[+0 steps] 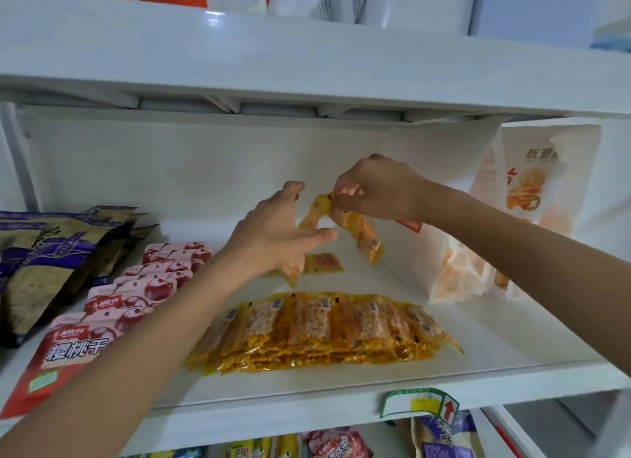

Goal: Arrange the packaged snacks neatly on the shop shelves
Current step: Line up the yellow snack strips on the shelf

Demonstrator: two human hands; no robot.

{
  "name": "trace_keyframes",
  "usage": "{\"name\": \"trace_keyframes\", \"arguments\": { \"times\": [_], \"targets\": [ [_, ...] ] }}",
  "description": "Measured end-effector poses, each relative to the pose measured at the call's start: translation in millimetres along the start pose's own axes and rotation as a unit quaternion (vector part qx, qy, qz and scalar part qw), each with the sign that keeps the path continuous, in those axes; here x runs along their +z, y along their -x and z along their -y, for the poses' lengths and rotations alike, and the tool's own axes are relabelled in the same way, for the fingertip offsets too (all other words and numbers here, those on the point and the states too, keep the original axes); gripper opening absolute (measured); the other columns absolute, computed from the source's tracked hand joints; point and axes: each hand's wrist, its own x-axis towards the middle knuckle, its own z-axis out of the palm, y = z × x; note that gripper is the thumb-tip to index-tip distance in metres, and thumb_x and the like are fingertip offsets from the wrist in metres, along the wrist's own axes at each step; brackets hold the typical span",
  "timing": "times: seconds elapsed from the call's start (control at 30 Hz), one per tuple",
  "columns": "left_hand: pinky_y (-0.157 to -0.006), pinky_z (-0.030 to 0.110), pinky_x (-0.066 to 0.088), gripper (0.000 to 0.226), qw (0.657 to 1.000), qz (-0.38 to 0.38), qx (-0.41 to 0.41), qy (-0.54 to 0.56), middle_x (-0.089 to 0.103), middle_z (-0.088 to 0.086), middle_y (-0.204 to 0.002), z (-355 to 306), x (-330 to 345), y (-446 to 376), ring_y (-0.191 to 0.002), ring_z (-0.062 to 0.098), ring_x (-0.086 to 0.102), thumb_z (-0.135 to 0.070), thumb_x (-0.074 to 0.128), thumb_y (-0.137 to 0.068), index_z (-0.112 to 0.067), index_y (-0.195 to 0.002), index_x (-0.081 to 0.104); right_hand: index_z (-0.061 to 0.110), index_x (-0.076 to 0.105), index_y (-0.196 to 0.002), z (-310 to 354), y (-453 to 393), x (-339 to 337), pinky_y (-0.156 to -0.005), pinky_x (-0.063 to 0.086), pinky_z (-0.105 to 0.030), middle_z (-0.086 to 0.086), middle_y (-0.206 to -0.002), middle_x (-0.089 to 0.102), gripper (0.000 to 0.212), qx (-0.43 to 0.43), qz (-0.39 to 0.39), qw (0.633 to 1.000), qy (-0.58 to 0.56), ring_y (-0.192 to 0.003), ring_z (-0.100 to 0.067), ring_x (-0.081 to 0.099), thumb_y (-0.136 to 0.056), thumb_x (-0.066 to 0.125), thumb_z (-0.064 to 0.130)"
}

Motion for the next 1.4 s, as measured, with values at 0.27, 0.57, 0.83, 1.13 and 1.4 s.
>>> {"name": "trace_keyframes", "arguments": {
  "times": [0.27,0.57,0.83,1.13,1.4],
  "targets": [
    [-0.080,0.043,0.060,0.009,0.988,-0.151,-0.020,0.006,0.077,-0.004,-0.092,20,-1,-27,-0.090,0.021,0.072,-0.038,0.072,-0.093,-0.034,-0.100,0.076,0.042,0.068,-0.111,-10,7,0,-0.098,0.054,-0.045,0.020,-0.105,0.071,0.028,0.067,0.011,0.998,0.000,-0.108,-0.017,0.061,-0.090,0.054,0.055],
    [-0.063,0.033,0.058,0.006,0.956,-0.287,0.054,0.004,0.076,-0.015,-0.080,11,-19,50,-0.072,0.012,0.072,-0.033,0.074,-0.095,-0.030,-0.096,0.079,0.037,0.067,-0.123,14,68,38,-0.073,0.059,-0.037,0.015,-0.115,0.073,0.031,0.030,-0.137,0.989,0.039,-0.096,-0.015,0.070,-0.097,0.058,0.051],
    [-0.042,0.024,0.044,0.009,0.950,-0.228,0.069,-0.203,0.069,-0.002,-0.076,17,36,109,-0.051,0.016,0.055,-0.019,0.065,-0.098,-0.017,-0.101,0.074,0.036,0.074,-0.117,57,129,84,-0.064,0.057,-0.033,0.015,-0.103,0.074,0.025,0.095,-0.218,0.971,-0.026,-0.082,-0.011,0.070,-0.101,0.059,0.024],
    [-0.047,0.020,0.024,0.023,0.933,-0.153,0.022,-0.326,0.064,0.000,-0.063,11,50,96,-0.047,0.021,0.056,-0.010,0.081,-0.074,-0.020,-0.094,0.079,0.026,0.075,-0.100,40,127,103,-0.063,0.054,-0.034,0.005,-0.090,0.074,0.016,0.076,-0.161,0.975,0.129,-0.080,-0.025,0.071,-0.092,0.062,0.022],
    [-0.045,0.022,0.037,0.006,0.935,-0.179,0.047,-0.302,0.059,0.000,-0.058,2,45,89,-0.047,0.023,0.055,-0.019,0.080,-0.087,-0.018,-0.089,0.075,0.027,0.074,-0.111,9,118,93,-0.068,0.058,-0.038,0.007,-0.097,0.075,0.018,0.060,-0.154,0.983,0.083,-0.084,-0.024,0.072,-0.100,0.061,0.022]
  ]
}}
